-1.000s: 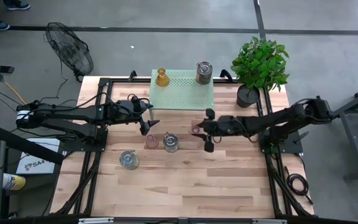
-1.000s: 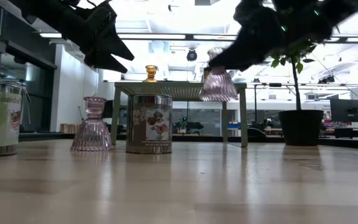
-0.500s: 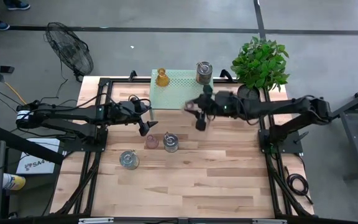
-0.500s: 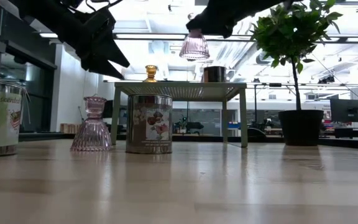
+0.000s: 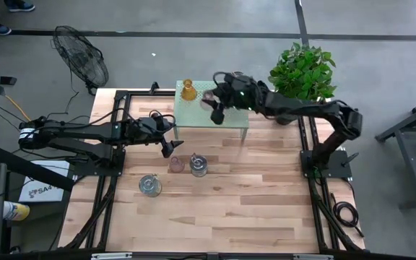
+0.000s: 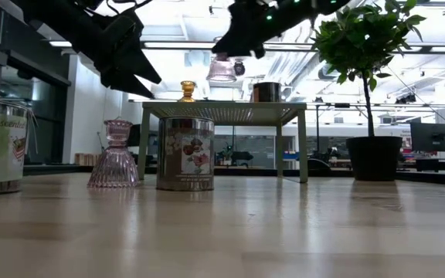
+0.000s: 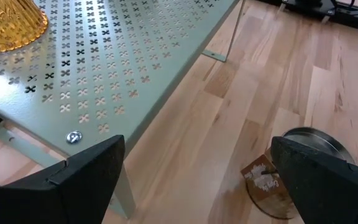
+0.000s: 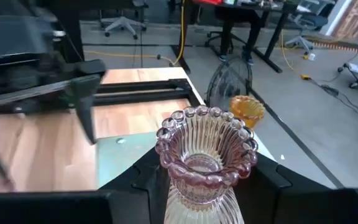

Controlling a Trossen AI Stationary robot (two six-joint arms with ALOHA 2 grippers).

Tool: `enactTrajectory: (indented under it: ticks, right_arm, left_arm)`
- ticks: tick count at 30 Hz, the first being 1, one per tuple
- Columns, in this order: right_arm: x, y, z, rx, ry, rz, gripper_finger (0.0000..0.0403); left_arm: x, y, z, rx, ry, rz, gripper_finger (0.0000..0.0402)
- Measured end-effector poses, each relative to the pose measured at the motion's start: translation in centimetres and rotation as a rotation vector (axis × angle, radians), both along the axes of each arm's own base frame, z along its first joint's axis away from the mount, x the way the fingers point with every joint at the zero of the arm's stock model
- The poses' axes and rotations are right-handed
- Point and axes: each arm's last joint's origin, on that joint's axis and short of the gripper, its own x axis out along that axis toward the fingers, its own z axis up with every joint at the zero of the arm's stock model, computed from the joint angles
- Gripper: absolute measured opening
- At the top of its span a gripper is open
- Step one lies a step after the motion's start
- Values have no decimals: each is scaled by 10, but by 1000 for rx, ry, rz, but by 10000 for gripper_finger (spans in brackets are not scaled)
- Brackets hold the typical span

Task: Pick & Place candle stick holders
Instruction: Put the right purple candle holder on the shelf

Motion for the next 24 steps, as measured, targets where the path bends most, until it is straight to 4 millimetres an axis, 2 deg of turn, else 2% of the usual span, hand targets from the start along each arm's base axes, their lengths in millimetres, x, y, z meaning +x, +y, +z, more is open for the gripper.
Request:
enactTrajectory:
  ticks: [6,10,24]
  right_arm:
    - [26,-23,-6,64,26,-60,136]
    - [35,-33,-14,91,23,-145,139]
    - [33,-53,-28,108,44,-261,138]
  left_arm:
    - [0,0,0,1,1,-1,396]
    - [0,0,0,1,1,-1,396]
    - [0,0,0,1,1,-1,396]
